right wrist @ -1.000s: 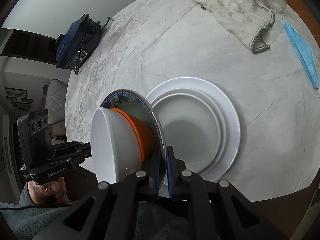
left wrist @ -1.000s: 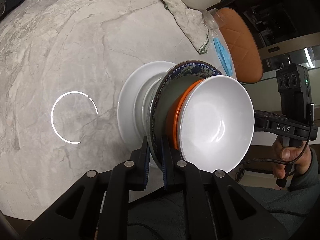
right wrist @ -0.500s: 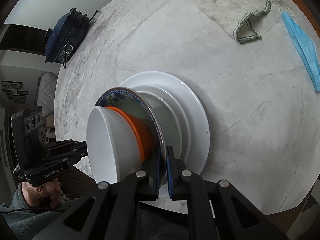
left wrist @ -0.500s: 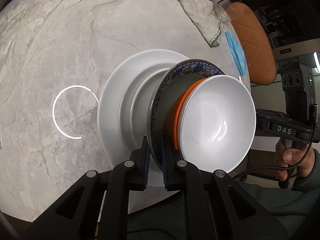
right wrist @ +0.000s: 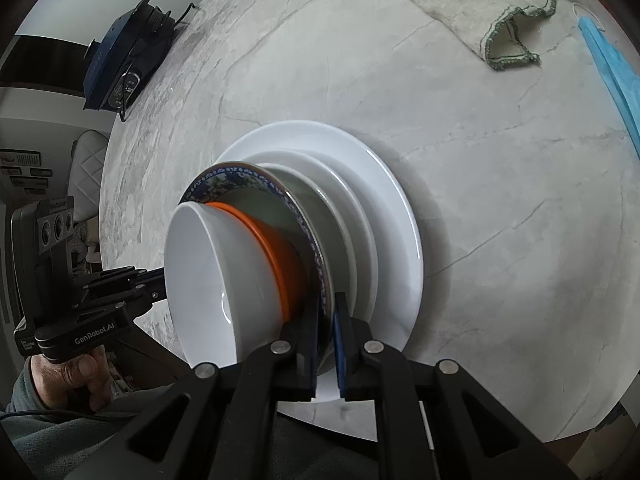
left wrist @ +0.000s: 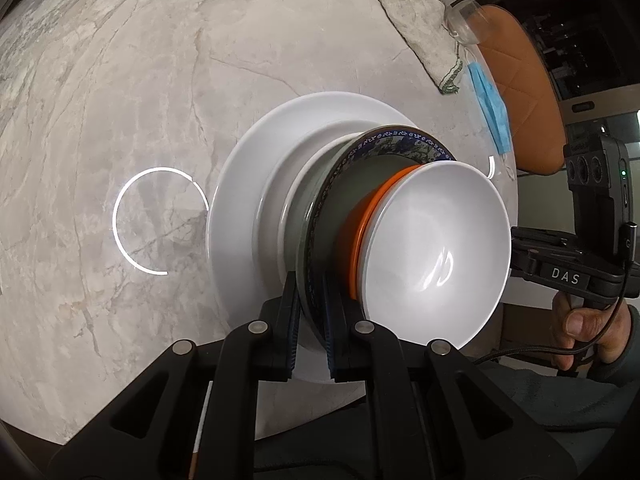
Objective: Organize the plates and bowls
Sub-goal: 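Lift the nested bowls with both grippers and lower them onto the white plates, then open both grippers and withdraw from the bowls on the plates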
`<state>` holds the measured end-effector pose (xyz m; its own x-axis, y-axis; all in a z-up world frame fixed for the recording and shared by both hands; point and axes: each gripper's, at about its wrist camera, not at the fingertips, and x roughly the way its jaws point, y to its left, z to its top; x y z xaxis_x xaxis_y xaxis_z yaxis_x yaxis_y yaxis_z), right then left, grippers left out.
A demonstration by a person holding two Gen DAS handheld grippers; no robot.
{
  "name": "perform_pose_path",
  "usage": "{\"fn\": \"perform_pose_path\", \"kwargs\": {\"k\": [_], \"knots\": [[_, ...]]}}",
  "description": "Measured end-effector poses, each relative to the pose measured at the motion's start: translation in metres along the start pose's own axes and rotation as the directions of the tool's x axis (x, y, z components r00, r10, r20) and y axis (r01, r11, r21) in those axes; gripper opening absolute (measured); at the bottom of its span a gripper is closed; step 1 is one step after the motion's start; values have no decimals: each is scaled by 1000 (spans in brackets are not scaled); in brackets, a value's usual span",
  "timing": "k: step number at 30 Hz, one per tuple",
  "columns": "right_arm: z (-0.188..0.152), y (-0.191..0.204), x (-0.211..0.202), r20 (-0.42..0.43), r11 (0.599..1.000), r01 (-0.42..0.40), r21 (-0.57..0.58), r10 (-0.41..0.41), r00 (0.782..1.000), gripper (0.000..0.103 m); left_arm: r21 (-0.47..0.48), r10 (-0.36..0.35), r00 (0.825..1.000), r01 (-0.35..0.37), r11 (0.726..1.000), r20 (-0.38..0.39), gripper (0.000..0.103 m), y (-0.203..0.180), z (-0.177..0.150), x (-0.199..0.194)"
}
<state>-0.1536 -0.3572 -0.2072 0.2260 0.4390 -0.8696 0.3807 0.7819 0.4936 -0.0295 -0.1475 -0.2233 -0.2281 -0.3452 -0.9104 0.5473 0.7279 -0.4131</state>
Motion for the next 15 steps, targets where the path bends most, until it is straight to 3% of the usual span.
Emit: {"fn": "perform_pose_path", "kwargs": {"k": [5, 9, 11, 13, 15], "knots": [[-2, -1, 0, 2, 1000, -3, -10, 3, 1000, 11, -10, 1, 1000, -1, 1000, 23, 11, 0, -3, -3], [-5, 0, -5, 25, 1000, 5, -20, -4, 1000, 15, -19, 34, 997, -32, 999, 74, 24, -4, -10, -18], [-7, -2, -10, 40, 1000, 13, -19, -12, 999, 20, -44, 60, 992, -56, 997, 109, 39, -4, -15, -30], [-9, -5, -18, 61, 999, 18, -30, -16, 998, 25, -71, 55, 986, -44, 996, 158, 80, -5, -21, -43], [-12, -8, -28, 87, 999, 21, -46, -17, 996, 47, -98, 64, 971, -42, 994, 229, 86, -9, -31, -58]]}}
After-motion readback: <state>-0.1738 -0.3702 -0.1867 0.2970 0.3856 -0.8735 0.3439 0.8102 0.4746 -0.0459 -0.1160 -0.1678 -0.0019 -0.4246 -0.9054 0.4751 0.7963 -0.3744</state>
